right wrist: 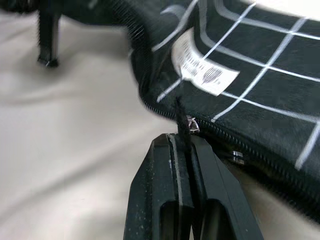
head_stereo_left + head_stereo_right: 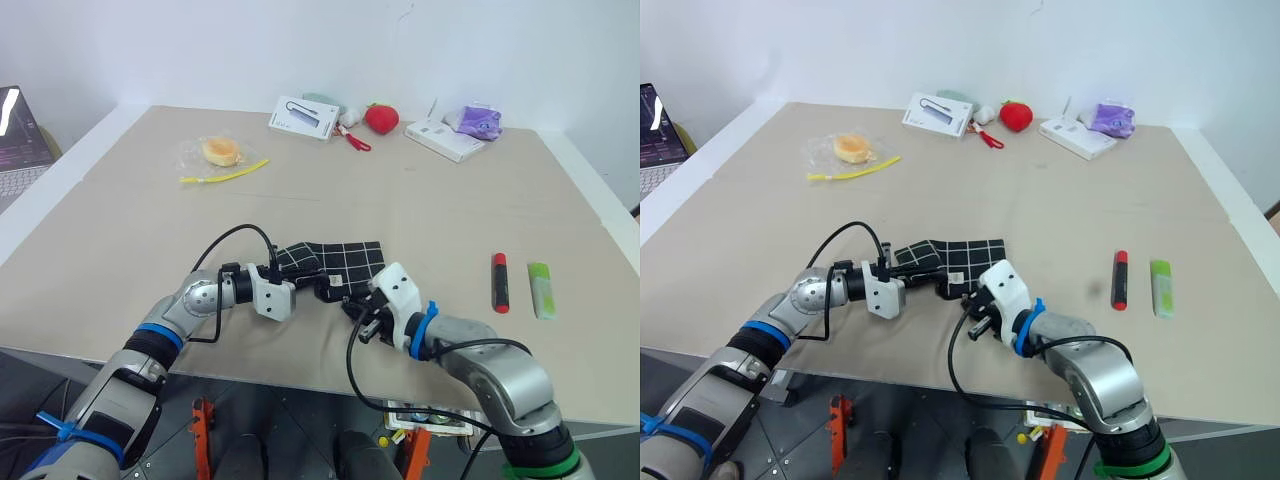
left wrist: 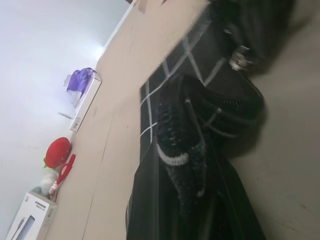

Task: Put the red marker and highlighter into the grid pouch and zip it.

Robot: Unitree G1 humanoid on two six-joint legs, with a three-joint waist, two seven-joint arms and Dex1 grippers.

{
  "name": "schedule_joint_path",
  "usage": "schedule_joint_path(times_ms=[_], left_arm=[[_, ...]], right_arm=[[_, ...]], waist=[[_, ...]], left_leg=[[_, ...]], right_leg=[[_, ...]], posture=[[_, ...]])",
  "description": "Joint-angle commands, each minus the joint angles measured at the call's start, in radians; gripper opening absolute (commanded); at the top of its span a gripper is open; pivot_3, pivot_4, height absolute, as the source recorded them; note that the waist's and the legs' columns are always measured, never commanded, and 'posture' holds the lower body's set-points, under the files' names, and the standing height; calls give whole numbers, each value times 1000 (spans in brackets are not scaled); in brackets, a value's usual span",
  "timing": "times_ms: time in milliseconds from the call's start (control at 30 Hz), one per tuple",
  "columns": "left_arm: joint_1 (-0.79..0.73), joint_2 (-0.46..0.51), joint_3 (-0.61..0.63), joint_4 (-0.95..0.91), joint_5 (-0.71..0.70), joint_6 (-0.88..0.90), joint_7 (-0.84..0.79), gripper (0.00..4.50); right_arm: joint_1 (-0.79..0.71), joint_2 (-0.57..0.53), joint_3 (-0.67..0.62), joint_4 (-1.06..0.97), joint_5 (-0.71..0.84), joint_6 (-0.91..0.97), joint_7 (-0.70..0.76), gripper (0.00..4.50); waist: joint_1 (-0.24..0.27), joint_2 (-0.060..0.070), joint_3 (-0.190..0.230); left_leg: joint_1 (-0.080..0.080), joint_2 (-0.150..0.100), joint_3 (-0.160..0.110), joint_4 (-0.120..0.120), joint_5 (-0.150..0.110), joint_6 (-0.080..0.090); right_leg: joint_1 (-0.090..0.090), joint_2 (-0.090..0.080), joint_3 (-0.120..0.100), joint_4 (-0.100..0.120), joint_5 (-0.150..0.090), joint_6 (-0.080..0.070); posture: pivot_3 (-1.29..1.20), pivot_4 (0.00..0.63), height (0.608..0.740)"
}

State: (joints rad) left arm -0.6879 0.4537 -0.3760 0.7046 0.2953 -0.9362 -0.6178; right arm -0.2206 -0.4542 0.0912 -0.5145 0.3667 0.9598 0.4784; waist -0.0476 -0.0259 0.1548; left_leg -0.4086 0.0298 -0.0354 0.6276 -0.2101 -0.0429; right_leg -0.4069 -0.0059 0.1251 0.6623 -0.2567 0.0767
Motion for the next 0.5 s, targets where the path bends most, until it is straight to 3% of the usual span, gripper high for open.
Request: schedule_joint_path(times_ms=[33, 133, 167, 233, 400, 500], left_arm=[[13, 12, -2, -5, -2, 27, -18, 0], [25, 16, 6, -22, -13, 43, -18, 0], [28, 17, 6, -26, -14, 46, -18, 0], [37, 21, 6, -36, -17, 50, -19, 0], [48, 23, 9, -52, -18, 63, -22, 0], [48, 19, 11, -52, -24, 71, -28, 0]], right_arm=[[-1, -6, -88, -41, 67, -24, 37, 55], [-13, 5, -169, -58, 152, -13, 65, 55], [-16, 5, -186, -60, 171, -12, 70, 805], [-28, -4, -232, -67, 217, -21, 85, 1675], [-67, -17, -330, -35, 274, -44, 69, 4337], [-83, -54, -413, 27, 246, -61, 18, 4435]], waist=[[0, 0, 0], [0, 0, 0], [0, 0, 0], [0, 0, 0], [0, 0, 0], [0, 0, 1]], left_leg=[[0, 0, 0, 0, 0, 0], [0, 0, 0, 0, 0, 0], [0, 0, 0, 0, 0, 0], [0, 0, 0, -1, 0, 0], [0, 0, 0, -1, 0, 0], [0, 0, 0, -1, 0, 0]], right_leg=[[0, 0, 0, 0, 0, 0], [0, 0, 0, 0, 0, 0], [0, 0, 0, 0, 0, 0], [0, 0, 0, 0, 0, 0], [0, 0, 0, 0, 0, 0], [0, 0, 0, 0, 0, 0]], posture=[[0, 150, 733], [0, 150, 733], [0, 150, 733], [0, 150, 733], [0, 150, 733], [0, 150, 733]])
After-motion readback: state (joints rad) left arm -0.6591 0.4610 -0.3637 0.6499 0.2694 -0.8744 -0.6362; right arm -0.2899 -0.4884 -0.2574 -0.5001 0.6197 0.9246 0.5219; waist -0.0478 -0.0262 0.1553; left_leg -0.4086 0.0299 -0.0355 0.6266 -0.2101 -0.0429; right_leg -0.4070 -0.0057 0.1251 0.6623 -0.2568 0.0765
